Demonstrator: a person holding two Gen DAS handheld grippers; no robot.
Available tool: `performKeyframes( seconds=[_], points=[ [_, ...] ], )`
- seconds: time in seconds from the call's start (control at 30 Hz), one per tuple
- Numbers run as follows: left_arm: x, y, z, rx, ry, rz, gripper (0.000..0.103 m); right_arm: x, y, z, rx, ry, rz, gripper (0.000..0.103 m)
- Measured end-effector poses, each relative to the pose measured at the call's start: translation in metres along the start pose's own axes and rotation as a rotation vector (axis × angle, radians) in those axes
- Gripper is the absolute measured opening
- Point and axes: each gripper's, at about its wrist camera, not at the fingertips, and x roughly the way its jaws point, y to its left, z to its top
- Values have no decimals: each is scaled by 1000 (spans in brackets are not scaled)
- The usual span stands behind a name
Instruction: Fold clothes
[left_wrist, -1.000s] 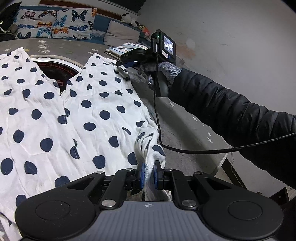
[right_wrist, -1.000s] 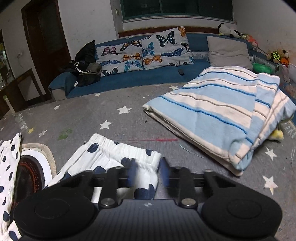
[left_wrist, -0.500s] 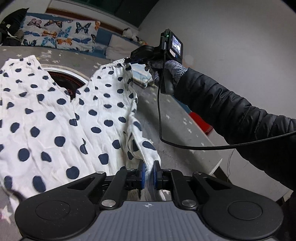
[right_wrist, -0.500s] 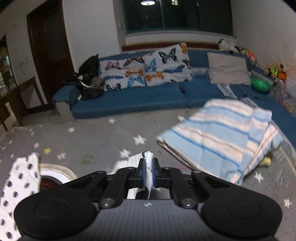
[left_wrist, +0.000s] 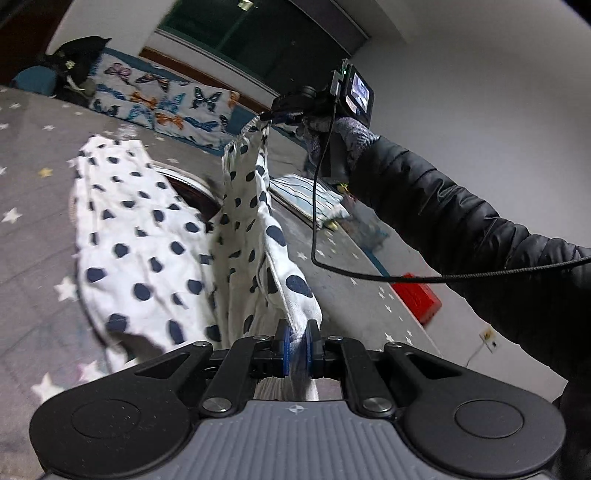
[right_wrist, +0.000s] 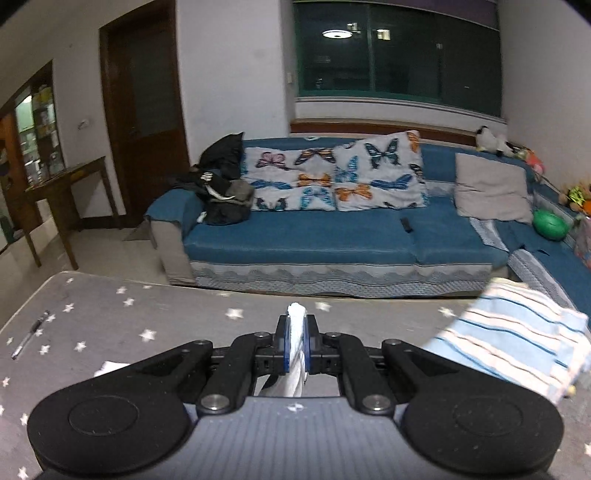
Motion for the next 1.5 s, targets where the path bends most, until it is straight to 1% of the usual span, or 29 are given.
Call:
performKeyframes(
  seconds=[0.07, 0.27, 0.53, 0.8, 1.0, 1.1, 1.2, 1.33, 1.5],
  points=[
    [-7, 6, -2, -21, -14, 3, 9, 9, 22, 3, -21, 6, 12, 6],
    [-22, 26, -7, -86, -42, 19, 9, 37, 87, -3, -89, 39, 46, 6],
    [-37, 44, -14, -142, -63, 36, 9, 75, 171, -12, -175, 83, 94, 6],
    [-43, 52, -21, -175, -65, 52, 9, 92, 209, -32, -198, 123, 163, 6],
    [-44, 52, -22, -180, -63, 53, 9, 104, 238, -48, -215, 153, 215, 6],
    [-42, 53, -22, -181, -58, 54, 9, 107, 242, -50, -202, 170, 245, 9],
    [-42, 53, -22, -181, -57, 57, 9, 108, 238, -48, -171, 180, 277, 11],
    [-42, 52, -23, -174, -56, 57, 9, 99, 230, -42, -173, 179, 290, 13],
    [-39, 49, -23, -168, -46, 62, 10, 83, 214, -36, -208, 175, 284, 15]
  ],
)
